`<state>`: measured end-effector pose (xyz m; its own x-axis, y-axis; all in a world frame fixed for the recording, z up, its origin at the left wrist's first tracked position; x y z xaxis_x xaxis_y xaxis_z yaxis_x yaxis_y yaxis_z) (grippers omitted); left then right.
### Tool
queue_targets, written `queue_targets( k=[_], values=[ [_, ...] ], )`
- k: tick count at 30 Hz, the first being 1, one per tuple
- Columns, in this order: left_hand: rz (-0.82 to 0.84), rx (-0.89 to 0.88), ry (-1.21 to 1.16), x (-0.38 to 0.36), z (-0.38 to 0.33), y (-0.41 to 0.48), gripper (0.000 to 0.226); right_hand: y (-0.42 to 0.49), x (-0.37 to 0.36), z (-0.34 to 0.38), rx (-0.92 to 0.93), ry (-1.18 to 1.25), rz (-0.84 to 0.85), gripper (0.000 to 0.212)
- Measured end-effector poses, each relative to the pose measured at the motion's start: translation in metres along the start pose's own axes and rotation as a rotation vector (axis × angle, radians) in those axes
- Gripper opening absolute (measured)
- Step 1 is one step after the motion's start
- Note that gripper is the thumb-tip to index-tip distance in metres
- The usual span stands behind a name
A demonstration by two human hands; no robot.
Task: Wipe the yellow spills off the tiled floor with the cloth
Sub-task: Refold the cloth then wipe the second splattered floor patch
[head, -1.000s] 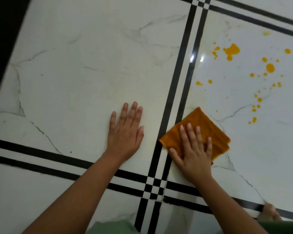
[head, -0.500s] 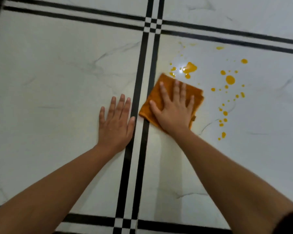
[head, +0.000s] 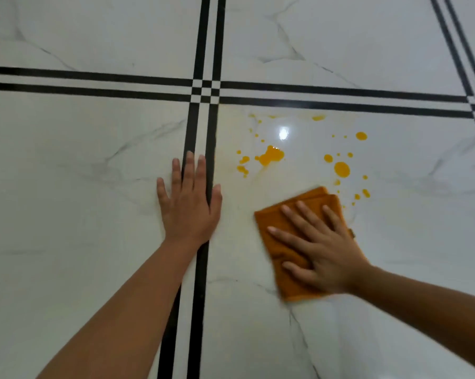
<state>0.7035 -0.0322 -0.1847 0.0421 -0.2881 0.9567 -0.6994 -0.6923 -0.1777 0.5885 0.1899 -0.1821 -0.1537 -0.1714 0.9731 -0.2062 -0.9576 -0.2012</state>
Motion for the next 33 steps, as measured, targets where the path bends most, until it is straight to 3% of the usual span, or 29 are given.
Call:
queue_targets(
  k=[1, 3, 6, 8, 11, 12, 14, 17, 18, 19, 21, 23, 24, 25, 27, 29, 30, 33],
  values=[
    [-0.007, 0.016, 0.0, 0.001, -0.001, 0.016, 0.066, -0.001, 0.004, -0.03, -0.045, -0.012, -0.007, 0.061],
    [-0.016, 0.059, 0.015, 0.003, 0.0, 0.043, 0.063, 0.025, 0.016, -0.082, -0.318, 0.034, -0.016, 0.063],
    [-0.012, 0.124, 0.019, 0.002, 0.003, 0.061, 0.062, 0.109, 0.031, -0.098, -0.612, 0.139, -0.014, 0.064],
    [-0.005, 0.131, 0.02, 0.003, 0.003, 0.06, 0.062, 0.151, 0.038, -0.071, -0.518, 0.11, 0.022, 0.064],
    [-0.005, 0.132, 0.029, 0.005, 0.004, 0.056, 0.065, 0.129, 0.03, -0.041, 0.022, -0.019, 0.076, 0.062],
    [0.0, 0.128, 0.029, 0.006, 0.005, 0.057, 0.067, 0.11, 0.03, -0.05, 0.126, -0.053, 0.099, 0.061],
    [0.012, 0.124, 0.021, 0.005, 0.003, 0.058, 0.068, 0.107, 0.03, -0.096, 0.094, -0.082, 0.068, 0.063],
    [0.025, 0.12, 0.026, 0.005, 0.004, 0.057, 0.067, 0.182, 0.051, -0.121, -0.302, 0.043, 0.052, 0.062],
    [0.028, 0.12, 0.031, 0.006, 0.005, 0.057, 0.067, 0.206, 0.053, -0.106, -0.349, 0.045, 0.065, 0.062],
    [0.033, 0.122, 0.034, 0.007, 0.004, 0.057, 0.067, 0.221, 0.056, -0.086, -0.308, 0.037, 0.067, 0.063],
    [0.043, 0.132, 0.032, 0.01, 0.005, 0.057, 0.067, 0.214, 0.05, -0.051, -0.05, 0.0, 0.111, 0.062],
    [0.044, 0.13, 0.025, 0.01, 0.004, 0.058, 0.067, 0.164, 0.04, -0.052, 0.201, -0.067, 0.135, 0.062],
    [0.034, 0.132, 0.025, 0.01, 0.005, 0.057, 0.067, 0.153, 0.039, -0.066, 0.219, -0.067, 0.128, 0.062],
    [0.027, 0.131, 0.029, 0.009, 0.005, 0.058, 0.067, 0.156, 0.04, -0.082, 0.154, -0.055, 0.101, 0.062],
    [0.018, 0.12, 0.035, 0.009, 0.004, 0.057, 0.066, 0.192, 0.051, -0.094, -0.157, 0.035, 0.063, 0.062],
    [-0.001, 0.105, -0.007, 0.011, 0.002, 0.055, 0.064, 0.214, 0.052, -0.059, -0.343, 0.07, 0.071, 0.063],
    [-0.016, 0.102, -0.046, 0.013, 0.003, 0.053, 0.063, 0.21, 0.049, -0.033, -0.306, 0.074, 0.05, 0.063],
    [-0.064, 0.081, -0.08, 0.021, 0.012, 0.034, 0.063, 0.136, 0.028, 0.008, 0.143, -0.016, 0.098, 0.064]
  ],
)
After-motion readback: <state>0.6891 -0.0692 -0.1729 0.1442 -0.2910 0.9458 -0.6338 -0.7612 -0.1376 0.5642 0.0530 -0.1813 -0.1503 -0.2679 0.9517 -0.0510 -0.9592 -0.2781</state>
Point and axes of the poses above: each hand's wrist, its own y-axis towards the middle knuckle, its own x-axis out of the back of the hand, z = x × y, the point moved 3 cm from there along y, towards the middle knuckle, and after that the axes turned 7 degrees about z, right-handed, at the moved point
